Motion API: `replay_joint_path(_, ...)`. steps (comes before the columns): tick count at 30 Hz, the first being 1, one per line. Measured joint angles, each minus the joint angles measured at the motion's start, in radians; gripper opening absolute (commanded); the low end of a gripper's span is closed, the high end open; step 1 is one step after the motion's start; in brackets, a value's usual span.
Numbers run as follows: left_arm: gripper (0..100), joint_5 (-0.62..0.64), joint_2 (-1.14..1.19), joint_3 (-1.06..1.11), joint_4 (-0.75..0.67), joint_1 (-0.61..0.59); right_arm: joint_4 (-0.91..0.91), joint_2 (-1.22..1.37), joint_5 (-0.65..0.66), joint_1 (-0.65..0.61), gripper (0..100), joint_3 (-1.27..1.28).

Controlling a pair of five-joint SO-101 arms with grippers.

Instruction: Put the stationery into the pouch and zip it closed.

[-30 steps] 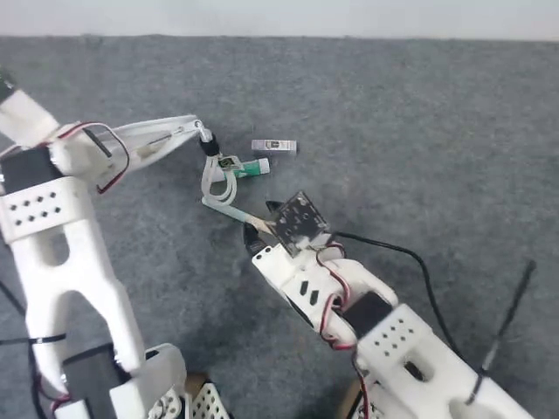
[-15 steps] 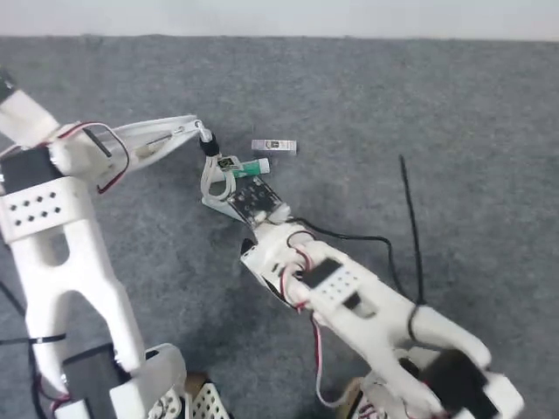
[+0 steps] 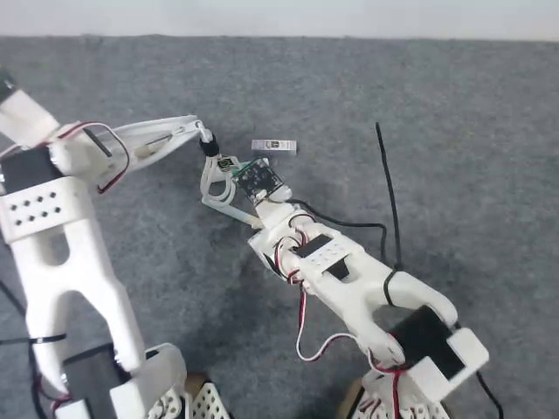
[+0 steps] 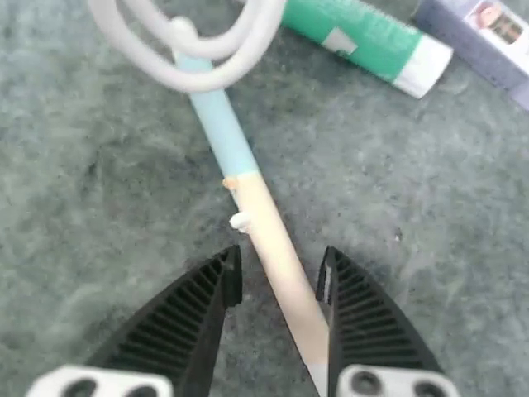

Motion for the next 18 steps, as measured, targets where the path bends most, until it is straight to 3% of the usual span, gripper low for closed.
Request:
replay_joint_path(4, 1, -0.003, 0.0, 0.0, 0.0, 0.0, 0.034, 0.0, 0.015, 0.0, 14.4, -0.02)
replay_joint_path(11, 1, -0.003, 0.0, 0.0, 0.0, 0.0, 0.307, 0.086, 0.015, 0.0, 14.3, -0.196)
replay_joint_path(16, 1, -0.003, 0.0, 0.0, 0.0, 0.0, 0.437, 0.173, 0.017, 0.006, 0.6, -0.333)
replay_joint_path(18, 1, -0.003, 0.0, 0.0, 0.0, 0.0, 0.48, 0.192, 0.017, 0.014, 1.8, -0.373)
